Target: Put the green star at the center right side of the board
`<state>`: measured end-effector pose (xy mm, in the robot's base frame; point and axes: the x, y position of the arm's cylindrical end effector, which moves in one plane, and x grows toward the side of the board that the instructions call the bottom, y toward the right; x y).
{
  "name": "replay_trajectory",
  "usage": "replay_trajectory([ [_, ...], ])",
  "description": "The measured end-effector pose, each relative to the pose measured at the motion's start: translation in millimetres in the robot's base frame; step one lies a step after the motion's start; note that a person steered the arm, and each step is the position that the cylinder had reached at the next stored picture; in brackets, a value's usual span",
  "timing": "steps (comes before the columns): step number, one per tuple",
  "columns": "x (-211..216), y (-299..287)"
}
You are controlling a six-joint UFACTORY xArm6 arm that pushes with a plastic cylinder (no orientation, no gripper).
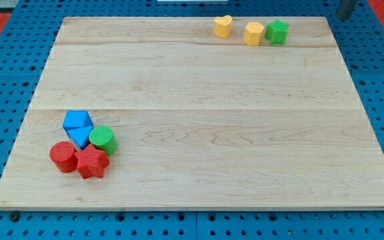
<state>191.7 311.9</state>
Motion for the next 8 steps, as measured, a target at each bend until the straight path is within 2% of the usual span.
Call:
replay_trajectory([
  [1, 0, -64],
  [3, 3, -138],
  [4, 31, -149],
  [7, 175, -140],
  [8, 166, -142],
])
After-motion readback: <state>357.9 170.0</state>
